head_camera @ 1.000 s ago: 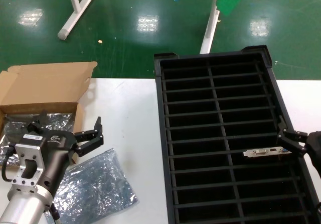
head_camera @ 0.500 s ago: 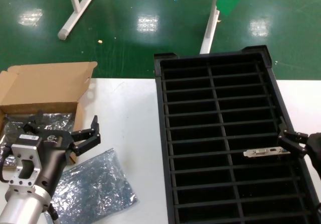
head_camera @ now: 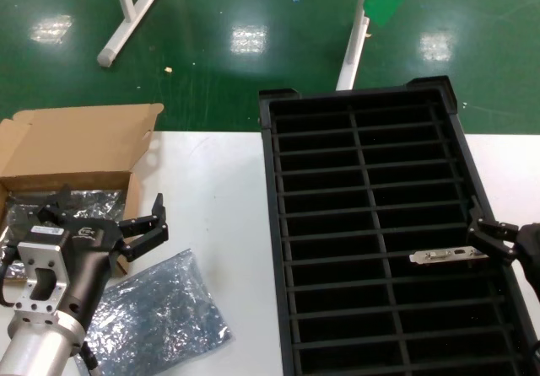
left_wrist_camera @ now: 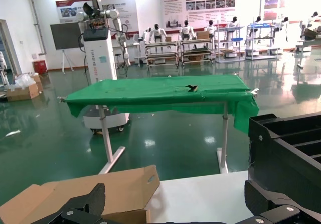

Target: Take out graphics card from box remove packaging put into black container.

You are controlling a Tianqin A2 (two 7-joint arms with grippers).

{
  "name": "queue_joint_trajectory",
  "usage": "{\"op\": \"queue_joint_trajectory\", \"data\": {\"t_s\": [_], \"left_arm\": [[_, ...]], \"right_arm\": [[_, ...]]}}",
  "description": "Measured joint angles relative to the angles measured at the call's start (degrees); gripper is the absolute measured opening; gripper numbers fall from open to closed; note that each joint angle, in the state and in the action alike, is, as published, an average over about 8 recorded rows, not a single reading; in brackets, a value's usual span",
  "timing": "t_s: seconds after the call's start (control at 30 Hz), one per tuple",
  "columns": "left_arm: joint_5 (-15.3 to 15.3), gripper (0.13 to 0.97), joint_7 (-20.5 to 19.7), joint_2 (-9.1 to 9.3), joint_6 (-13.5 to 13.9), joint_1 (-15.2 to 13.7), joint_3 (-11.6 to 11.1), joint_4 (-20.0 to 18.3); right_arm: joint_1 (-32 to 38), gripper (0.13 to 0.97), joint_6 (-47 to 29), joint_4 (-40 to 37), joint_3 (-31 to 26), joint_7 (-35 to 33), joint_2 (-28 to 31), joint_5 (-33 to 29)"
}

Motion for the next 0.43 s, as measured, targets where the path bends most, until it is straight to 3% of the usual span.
{"op": "queue_joint_trajectory", "data": {"t_s": [0.43], "left_arm": [[0.0,0.966,0.0,0.0,0.0,0.0,0.0,0.0]], "right_arm": [[0.0,0.966,0.0,0.0,0.0,0.0,0.0,0.0]]}}
